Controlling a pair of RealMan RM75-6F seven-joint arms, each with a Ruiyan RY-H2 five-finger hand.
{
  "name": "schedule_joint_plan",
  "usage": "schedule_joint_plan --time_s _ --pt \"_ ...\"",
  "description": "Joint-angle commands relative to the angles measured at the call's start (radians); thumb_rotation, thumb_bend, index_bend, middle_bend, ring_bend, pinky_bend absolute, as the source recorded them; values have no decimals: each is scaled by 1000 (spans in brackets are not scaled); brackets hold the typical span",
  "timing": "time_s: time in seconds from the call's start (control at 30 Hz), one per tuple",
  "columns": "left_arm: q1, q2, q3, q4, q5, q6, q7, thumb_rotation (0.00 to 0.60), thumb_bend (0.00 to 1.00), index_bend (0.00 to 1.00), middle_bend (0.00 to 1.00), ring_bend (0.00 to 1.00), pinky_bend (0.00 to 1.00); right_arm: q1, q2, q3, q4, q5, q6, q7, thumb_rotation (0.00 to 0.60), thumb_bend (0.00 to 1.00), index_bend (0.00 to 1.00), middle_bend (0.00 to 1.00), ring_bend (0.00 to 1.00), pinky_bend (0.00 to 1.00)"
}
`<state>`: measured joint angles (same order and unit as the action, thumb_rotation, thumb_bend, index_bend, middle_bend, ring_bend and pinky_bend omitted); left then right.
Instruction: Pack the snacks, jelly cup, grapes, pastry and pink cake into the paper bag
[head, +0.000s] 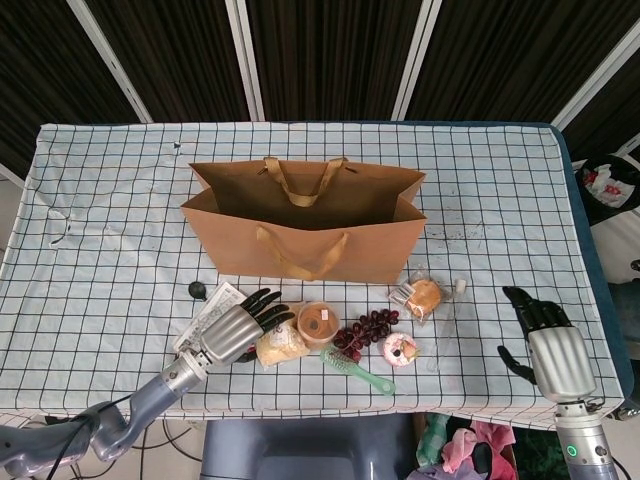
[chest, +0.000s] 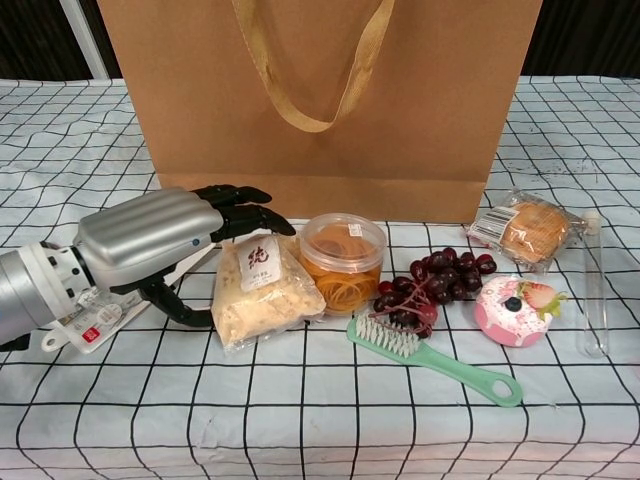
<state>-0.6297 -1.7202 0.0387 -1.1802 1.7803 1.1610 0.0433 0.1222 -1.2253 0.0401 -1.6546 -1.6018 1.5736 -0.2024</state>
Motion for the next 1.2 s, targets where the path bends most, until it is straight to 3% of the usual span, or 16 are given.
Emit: schedule_joint_plan --time_s 0.03,0.27,0.7,0.9,1.2 --pt "-3 -12 -4 10 -7 1 3 600 219 171 184 59 138 -1 -5 2 8 -1 0 6 600 173 116 154 246 238" --pt "-13 -46 -4 47 -13 1 19 600 251 194 200 79 161 -6 -15 1 28 -6 -2 17 600 173 115 154 246 238" --pt "-30 -110 0 146 4 41 29 600 339 346 369 223 296 -12 -11 0 22 -23 0 15 600 174 115 154 247 237" --pt "-36 -138 -3 206 21 89 28 600 432 390 430 258 325 -15 -10 5 23 -19 -1 16 600 173 115 155 247 238" --pt "-29 -119 -35 212 25 197 -17 600 440 395 439 263 329 -17 -8 5 21 -19 -3 16 600 173 115 154 247 238"
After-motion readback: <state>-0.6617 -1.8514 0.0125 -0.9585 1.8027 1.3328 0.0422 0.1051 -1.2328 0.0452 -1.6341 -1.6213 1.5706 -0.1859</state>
